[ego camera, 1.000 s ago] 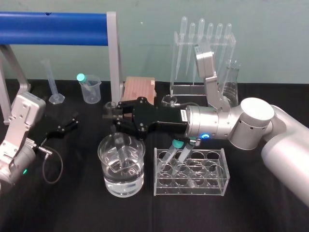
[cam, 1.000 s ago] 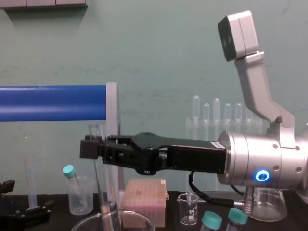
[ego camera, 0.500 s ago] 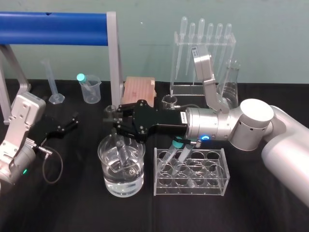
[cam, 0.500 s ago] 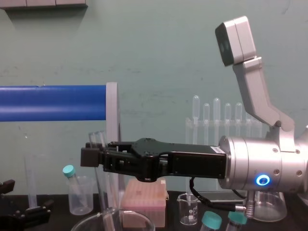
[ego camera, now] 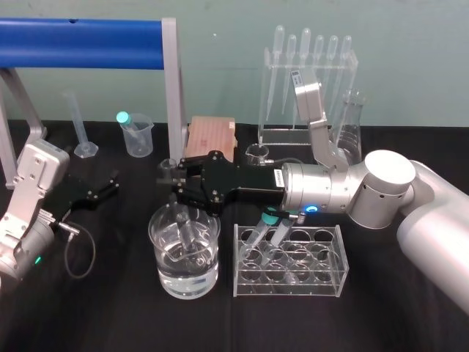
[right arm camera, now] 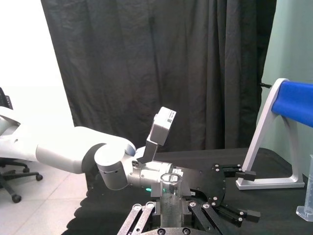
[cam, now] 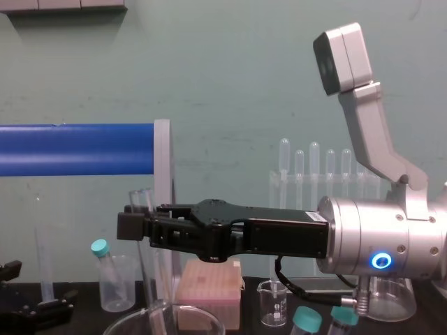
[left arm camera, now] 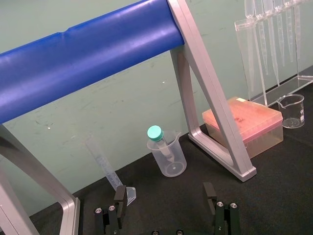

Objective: Hold the test tube with one hand and immerse one end into the beaker, then return it to the test tube rack.

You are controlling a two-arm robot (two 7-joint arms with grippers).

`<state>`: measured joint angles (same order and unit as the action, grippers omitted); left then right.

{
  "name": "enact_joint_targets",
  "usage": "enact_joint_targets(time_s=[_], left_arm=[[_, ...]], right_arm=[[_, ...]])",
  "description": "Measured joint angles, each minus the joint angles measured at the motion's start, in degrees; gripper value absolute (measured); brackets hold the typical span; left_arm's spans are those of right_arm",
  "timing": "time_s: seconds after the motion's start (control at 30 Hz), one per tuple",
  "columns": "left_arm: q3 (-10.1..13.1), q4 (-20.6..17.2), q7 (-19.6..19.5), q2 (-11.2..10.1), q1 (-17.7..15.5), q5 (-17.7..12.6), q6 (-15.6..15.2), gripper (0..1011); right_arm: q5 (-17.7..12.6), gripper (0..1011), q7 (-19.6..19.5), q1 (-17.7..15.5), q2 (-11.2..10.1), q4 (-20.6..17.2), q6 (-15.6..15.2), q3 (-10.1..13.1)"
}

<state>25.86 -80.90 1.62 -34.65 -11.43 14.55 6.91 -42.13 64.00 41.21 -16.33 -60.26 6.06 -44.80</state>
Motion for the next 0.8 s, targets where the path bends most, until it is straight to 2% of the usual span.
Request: enact_joint_targets(time_s=[0.8], left_arm=[[0.0,0.0,0.0,0.0,0.0,0.0,0.0,1000]], right_arm=[[-0.1,226,0.0,0.0,0.0,0.0,0.0,0.0]])
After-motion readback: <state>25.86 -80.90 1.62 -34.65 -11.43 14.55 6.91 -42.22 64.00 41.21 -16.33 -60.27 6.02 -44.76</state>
